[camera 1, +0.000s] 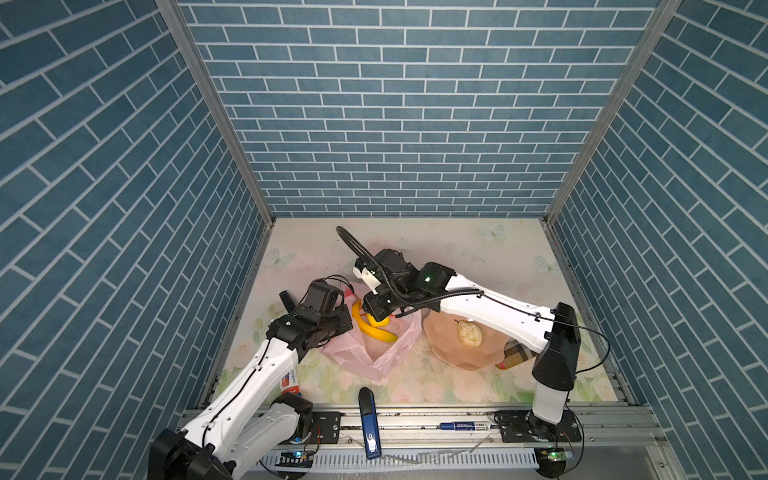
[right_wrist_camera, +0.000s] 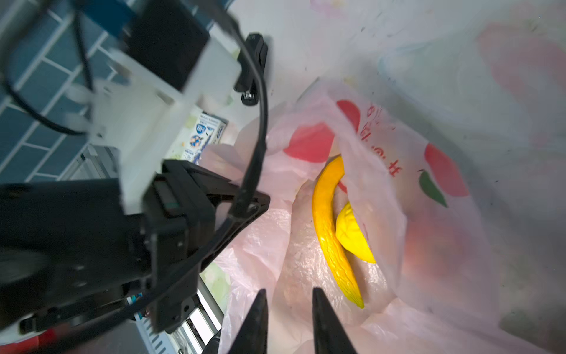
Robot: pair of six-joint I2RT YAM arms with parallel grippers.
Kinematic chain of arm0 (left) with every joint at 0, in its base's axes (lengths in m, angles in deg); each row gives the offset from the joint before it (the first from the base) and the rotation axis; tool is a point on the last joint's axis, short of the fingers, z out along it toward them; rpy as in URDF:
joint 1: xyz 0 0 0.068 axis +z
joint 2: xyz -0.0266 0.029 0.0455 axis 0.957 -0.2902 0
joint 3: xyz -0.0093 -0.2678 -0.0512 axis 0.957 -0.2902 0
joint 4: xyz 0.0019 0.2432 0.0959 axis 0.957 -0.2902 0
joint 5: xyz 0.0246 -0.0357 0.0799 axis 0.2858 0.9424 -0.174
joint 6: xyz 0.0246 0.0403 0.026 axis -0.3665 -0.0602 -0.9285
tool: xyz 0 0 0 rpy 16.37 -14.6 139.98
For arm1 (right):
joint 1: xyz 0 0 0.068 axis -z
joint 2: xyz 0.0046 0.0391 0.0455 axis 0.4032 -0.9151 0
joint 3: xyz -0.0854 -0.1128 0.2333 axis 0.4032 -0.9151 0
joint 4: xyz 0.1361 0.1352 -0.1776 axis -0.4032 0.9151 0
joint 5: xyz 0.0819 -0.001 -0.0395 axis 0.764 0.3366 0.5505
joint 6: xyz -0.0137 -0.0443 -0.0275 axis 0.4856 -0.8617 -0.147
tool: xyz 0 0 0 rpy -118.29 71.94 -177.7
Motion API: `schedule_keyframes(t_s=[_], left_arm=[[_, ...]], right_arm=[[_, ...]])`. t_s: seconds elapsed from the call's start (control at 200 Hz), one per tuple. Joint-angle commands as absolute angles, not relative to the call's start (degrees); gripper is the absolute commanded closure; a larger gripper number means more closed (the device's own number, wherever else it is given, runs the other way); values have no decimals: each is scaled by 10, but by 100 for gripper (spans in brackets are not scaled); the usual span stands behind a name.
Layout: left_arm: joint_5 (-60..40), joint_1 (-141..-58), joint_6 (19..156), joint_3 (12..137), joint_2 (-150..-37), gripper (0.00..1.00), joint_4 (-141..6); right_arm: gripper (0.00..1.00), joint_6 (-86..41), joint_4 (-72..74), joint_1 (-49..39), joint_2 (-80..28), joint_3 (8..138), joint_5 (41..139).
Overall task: Take the fake fruits out of the plastic bag
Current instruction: 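Move the right gripper over the bag and reach into its mouth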
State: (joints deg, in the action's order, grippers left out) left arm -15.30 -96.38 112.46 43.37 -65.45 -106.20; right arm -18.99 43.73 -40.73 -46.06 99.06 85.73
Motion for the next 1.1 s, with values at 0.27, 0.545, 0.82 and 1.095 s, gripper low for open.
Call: schedule_keyframes(t_s=[0.27, 0.545, 0.82, 1.095], left_arm=[[-149, -966, 1143, 396, -624, 99, -1041], [-133, -965, 1150, 373, -605, 99, -1036], [-114, -965, 1160, 355, -599, 99, -1015], [-111, -965, 1159, 354, -599, 99, -1011]], right_arm=[[75, -170, 447, -401, -539, 999, 880], [68, -169, 442, -388, -584, 1004, 865], [54, -166, 416, -376, -603, 1000, 819], [45, -164, 411, -372, -601, 998, 780]])
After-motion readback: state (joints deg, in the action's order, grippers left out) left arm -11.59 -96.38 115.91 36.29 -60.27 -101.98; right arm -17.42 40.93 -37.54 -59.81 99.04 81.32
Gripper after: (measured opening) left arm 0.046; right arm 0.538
